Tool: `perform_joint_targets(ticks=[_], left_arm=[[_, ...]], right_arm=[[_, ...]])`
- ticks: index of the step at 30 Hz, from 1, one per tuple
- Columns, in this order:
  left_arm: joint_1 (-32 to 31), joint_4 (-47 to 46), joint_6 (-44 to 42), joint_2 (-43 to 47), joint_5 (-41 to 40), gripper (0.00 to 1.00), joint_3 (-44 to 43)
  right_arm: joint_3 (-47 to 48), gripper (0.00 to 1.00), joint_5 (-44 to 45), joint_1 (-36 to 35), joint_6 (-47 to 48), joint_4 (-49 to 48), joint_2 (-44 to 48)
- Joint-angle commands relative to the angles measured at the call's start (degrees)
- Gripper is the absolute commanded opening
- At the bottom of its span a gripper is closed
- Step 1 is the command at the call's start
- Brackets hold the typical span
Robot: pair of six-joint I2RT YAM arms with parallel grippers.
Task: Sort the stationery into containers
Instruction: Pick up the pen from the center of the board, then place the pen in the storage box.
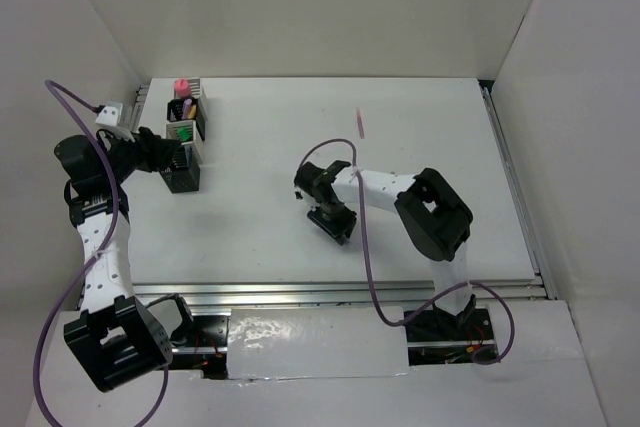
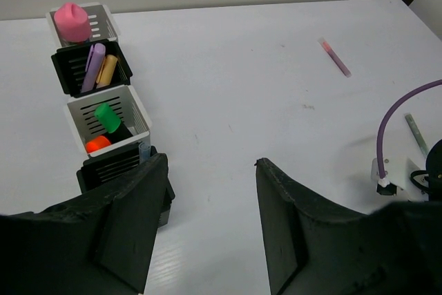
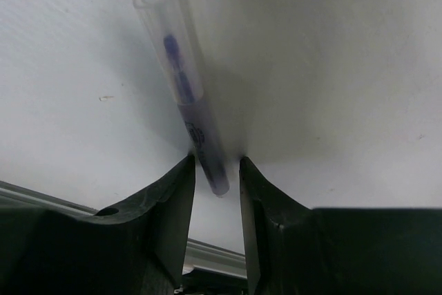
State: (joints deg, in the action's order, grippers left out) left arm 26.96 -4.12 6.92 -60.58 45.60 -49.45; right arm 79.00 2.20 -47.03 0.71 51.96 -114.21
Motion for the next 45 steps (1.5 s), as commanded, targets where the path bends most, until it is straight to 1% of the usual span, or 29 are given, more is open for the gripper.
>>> perform_joint_targets(ticks=[1,4,6,7,8,10,12,14,16,18,19,20,21,22,25,26,28,29,31,32,33,34,35,36,38,39,41,42,45], left_arm=[[0.02,-2.65,1.69,0.46,1.94,0.66,-0.21],[0.11,-3.08,2.48,0.37,2.38,0.66,0.14],[0.02,-3.09,4.32,-0.07,2.56,0.66,0.14],[0.02,-3.09,5.29,-0.33,3.08,0.66,0.14],[0.02,-3.35,7.39,-0.85,3.87,0.66,0.32],[0.02,-5.53,10.03,-1.47,6.84,0.64,1.63],[0.02,-9.39,14.25,-1.12,10.71,0.62,3.65],[-0.07,-15.96,18.72,0.1,16.51,0.6,7.16],[-0.76,-18.64,20.32,0.63,20.47,0.58,9.37],[-1.64,-14.19,17.71,0.72,25.57,0.57,9.03],[-2.69,-11.38,13.78,0.98,27.07,0.55,8.67],[-3.4,-5.0,11.39,1.07,29.87,0.55,8.24],[-4.54,-1.8,6.58,1.51,31.46,0.53,7.8],[-5.07,5.89,3.92,1.6,34.17,0.53,7.44],[-7.71,16.57,-8.73,2.13,38.05,0.53,5.86],[-8.76,22.34,-10.85,1.78,38.5,0.53,4.81],[-9.12,27.65,-16.48,0.82,38.86,0.53,3.23],[-9.12,33.5,-18.59,-0.67,40.51,0.53,1.48],[-9.12,44.4,-30.77,-3.57,42.1,0.54,-3.51],[-9.12,62.21,-47.27,-7.93,44.72,0.56,-5.55],[-9.12,72.05,-56.74,-10.85,45.7,0.58,-7.48],[-9.12,78.24,-61.8,-13.05,46.24,0.59,-10.63],[-9.12,78.65,-58.89,-14.82,44.94,0.59,-12.23],[-8.94,76.74,-58.86,-15.01,44.14,0.59,-13.47],[-9.38,81.0,-64.8,-16.06,45.44,0.59,-15.5],[-9.47,81.81,-64.05,-16.06,45.8,0.59,-15.41],[-9.29,79.62,-62.46,-14.23,45.37,0.59,-14.97],[-9.29,82.4,-64.99,-13.35,45.62,0.6,-15.15],[-9.38,80.07,-61.34,-8.61,48.07,0.63,-13.66]], right_arm=[[-2.53,0.38,-0.7,0.0,0.61,-1.6,3.38],[-3.85,0.36,-0.88,0.53,0.61,-1.87,3.91],[-4.12,0.32,-1.05,0.71,0.61,-2.22,4.35],[-4.29,0.27,-1.14,0.71,0.7,-2.22,4.26],[-4.12,0.13,-1.49,0.62,0.78,-2.22,4.26],[-3.51,0.0,-1.75,0.62,0.78,-1.96,4.09],[-2.46,0.0,-1.93,0.71,1.05,-1.96,5.05],[-1.66,0.0,-6.21,0.79,1.57,-2.13,7.93],[-1.31,0.0,-10.61,0.88,2.01,-3.27,11.63],[-0.17,0.0,-15.02,0.88,2.28,-4.94,16.47],[0.71,0.0,-16.42,1.23,2.63,-5.03,17.78],[2.11,0.0,-19.22,1.5,2.72,-5.64,19.8],[2.64,0.0,-20.64,2.28,2.54,-6.17,20.69],[3.34,0.0,-23.79,2.64,2.45,-6.96,22.18],[6.16,0.0,-28.72,3.08,3.07,-7.14,23.24],[7.3,0.0,-31.78,3.08,3.16,-7.31,23.42],[8.53,0.0,-34.27,2.47,3.16,-7.93,23.86],[9.06,0.0,-35.76,2.2,3.16,-8.11,23.95],[10.81,0.0,-36.65,0.8,3.24,-8.11,23.69],[11.69,0.0,-36.56,0.19,3.33,-8.02,23.51],[12.4,0.0,-36.39,-0.34,3.33,-7.5,22.81],[13.88,0.0,-36.04,-1.65,3.33,-7.23,22.55],[14.51,0.0,-35.34,-2.19,3.33,-6.97,22.11],[15.56,0.0,-35.16,-2.63,3.25,-6.62,21.67],[16.27,0.0,-34.37,-3.77,3.07,-6.61,21.31],[16.79,0.0,-33.84,-4.04,2.89,-6.44,20.97],[17.5,0.0,-33.75,-4.48,2.81,-6.17,20.79],[17.5,0.0,-33.58,-4.48,2.72,-6.26,20.87],[17.41,0.0,-34.1,-4.74,2.63,-6.26,20.96]])
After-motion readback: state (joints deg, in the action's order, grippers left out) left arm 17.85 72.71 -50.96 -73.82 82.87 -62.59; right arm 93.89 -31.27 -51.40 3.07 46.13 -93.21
